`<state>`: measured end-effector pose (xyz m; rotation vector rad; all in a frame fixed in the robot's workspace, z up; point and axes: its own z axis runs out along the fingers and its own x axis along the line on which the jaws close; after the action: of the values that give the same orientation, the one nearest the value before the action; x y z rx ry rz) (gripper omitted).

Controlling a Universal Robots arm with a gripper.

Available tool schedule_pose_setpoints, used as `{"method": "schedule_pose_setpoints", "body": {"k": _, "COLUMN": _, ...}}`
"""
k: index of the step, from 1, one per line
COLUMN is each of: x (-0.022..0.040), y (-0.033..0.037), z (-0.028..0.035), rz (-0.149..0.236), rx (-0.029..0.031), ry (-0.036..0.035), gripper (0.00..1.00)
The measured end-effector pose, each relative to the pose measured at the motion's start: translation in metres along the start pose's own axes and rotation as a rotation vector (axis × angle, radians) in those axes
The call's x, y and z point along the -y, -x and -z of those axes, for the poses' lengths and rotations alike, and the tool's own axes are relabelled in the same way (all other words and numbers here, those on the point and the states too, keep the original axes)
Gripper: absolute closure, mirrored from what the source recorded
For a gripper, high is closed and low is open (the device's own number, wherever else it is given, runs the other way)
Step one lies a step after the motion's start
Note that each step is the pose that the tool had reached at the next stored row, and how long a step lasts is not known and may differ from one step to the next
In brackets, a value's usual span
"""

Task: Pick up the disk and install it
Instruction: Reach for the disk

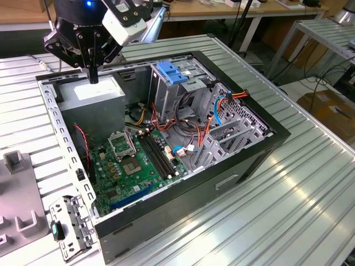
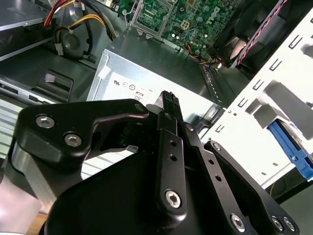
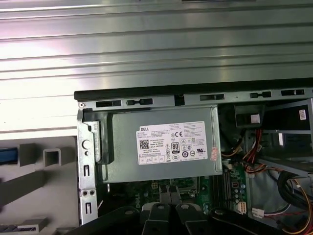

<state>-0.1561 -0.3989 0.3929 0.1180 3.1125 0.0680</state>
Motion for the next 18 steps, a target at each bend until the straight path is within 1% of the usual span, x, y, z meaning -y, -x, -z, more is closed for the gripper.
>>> {"method": "schedule_pose_setpoints", "body": {"k": 18, "x": 0.0008, "y": -0.0109, "z": 0.0003, "rz": 0.000, "rx": 0.0000, "ry": 0.0001, "gripper": 0.89}}
